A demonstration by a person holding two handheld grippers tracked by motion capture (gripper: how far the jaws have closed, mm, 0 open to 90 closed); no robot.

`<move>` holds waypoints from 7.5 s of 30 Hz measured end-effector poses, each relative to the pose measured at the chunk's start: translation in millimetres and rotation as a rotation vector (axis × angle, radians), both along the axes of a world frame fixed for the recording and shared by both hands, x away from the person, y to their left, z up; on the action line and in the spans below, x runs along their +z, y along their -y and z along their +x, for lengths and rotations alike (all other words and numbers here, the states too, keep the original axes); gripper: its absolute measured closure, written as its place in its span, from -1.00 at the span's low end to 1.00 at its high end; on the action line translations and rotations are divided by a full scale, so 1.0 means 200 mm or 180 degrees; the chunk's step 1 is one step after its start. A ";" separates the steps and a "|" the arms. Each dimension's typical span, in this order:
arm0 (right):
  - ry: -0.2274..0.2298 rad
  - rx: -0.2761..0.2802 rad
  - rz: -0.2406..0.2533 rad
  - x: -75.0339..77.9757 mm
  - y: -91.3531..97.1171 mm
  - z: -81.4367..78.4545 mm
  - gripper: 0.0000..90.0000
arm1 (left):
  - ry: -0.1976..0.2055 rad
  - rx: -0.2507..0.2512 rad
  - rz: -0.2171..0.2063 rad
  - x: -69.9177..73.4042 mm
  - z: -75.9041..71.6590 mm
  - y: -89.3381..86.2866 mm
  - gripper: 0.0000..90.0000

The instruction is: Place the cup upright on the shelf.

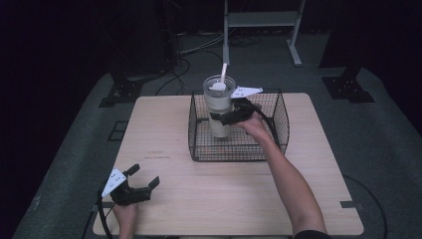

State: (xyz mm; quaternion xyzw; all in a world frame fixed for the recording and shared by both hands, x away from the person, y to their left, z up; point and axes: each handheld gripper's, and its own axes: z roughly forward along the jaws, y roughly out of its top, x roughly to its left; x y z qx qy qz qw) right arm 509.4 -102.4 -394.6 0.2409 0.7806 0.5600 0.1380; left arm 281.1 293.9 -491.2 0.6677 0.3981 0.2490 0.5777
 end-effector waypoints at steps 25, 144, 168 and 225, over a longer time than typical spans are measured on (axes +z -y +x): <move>-0.0293 0.0061 -0.0243 -0.13 -0.02 0.10 -0.81 | 0.0004 -0.0038 -0.0021 0.00 0.00 0.00 -1.00; -0.0060 -0.0131 -0.0609 -0.04 0.20 -0.09 -0.82 | 0.0015 -0.0030 0.0048 0.00 0.00 0.01 -1.00; -0.0204 -0.0264 -0.0463 0.05 0.31 -0.20 -0.81 | 0.0023 -0.0038 0.0065 0.00 -0.01 0.01 -1.00; -0.0235 -0.0108 -0.0379 0.09 0.51 -0.61 -0.81 | 0.0019 -0.0026 0.0102 0.00 0.00 0.02 -1.00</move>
